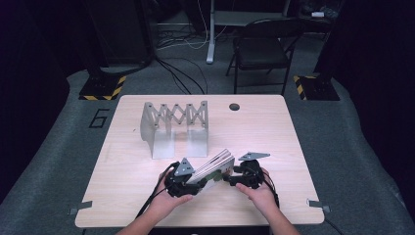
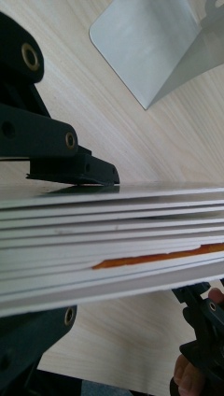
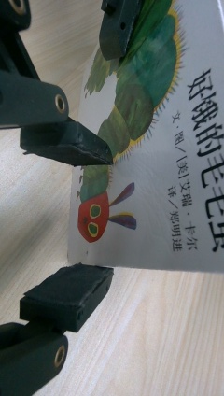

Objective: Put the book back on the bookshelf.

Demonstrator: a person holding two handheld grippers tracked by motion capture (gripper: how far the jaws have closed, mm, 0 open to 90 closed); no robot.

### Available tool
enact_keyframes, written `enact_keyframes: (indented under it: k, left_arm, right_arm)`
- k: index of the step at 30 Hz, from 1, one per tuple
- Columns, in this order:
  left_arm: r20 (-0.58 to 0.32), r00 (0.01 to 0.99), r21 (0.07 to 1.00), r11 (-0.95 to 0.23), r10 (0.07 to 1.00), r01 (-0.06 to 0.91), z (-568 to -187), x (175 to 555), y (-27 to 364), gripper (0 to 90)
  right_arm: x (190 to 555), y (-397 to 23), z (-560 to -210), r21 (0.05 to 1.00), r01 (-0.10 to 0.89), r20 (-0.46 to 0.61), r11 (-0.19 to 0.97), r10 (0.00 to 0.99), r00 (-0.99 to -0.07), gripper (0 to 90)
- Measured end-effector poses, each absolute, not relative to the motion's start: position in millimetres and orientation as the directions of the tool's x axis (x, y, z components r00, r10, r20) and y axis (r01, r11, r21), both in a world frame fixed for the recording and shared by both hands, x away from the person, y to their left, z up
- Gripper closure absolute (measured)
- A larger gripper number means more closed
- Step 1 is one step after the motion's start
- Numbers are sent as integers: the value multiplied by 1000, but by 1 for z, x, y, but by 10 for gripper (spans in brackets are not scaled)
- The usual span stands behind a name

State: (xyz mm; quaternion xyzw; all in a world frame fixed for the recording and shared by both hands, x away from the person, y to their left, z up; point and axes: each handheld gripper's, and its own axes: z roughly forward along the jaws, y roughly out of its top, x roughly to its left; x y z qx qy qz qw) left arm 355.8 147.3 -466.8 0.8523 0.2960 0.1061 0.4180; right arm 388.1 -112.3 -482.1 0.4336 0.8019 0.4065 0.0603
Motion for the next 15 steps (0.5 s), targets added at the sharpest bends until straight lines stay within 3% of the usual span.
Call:
enact_keyframes:
  k: [15]
  left_arm:
    - [-29,813,759,-516,582,397,-466,356,147,643]
  right_arm:
    - [391,-110,-484,711,640,252,291,744,-618,387]
